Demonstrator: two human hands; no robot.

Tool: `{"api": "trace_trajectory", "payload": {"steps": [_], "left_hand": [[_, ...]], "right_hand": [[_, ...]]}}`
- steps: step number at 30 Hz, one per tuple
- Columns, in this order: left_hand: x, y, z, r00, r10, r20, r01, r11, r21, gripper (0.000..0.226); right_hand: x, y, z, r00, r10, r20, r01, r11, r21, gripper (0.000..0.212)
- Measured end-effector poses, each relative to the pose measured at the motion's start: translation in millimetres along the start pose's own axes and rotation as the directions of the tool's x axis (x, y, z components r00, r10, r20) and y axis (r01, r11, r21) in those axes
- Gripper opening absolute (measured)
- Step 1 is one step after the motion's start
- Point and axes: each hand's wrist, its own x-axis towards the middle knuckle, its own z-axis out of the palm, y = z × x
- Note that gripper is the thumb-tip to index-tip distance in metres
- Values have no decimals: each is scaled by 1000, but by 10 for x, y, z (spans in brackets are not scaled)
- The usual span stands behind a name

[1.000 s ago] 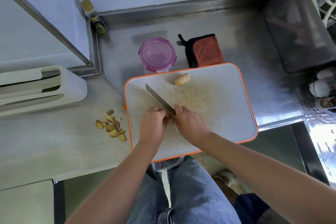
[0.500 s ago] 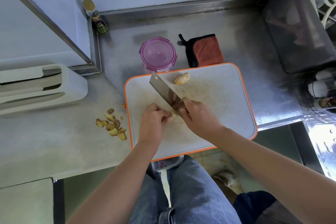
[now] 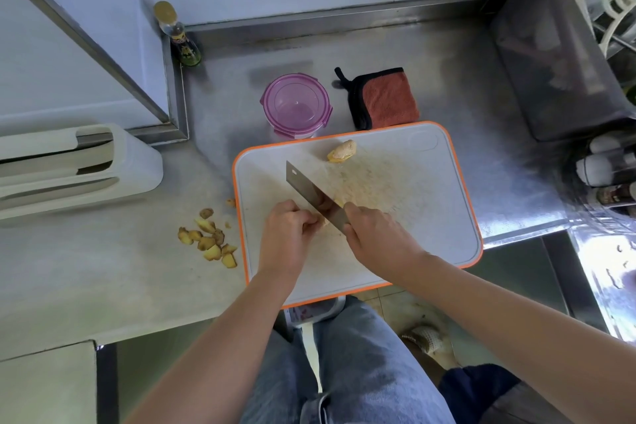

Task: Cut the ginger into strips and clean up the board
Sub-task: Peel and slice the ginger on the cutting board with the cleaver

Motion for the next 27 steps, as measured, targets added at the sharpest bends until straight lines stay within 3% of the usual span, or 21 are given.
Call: {"api": "trace_trajectory", "payload": {"steps": [10, 19, 27], "left_hand": [[28, -26, 10, 999, 21, 40, -22, 999, 37, 7], [-10, -8, 8, 999, 36, 27, -37, 999, 22, 8], [-26, 49, 0, 997, 56, 44, -61, 990, 129, 6]], "right_hand": [[262, -57, 167, 1000, -15, 18, 15, 999, -29, 16], [205, -56, 276, 999, -6, -39, 3, 996, -87, 36], [205, -63, 321, 997, 7, -82, -8, 1000, -15, 18]]}}
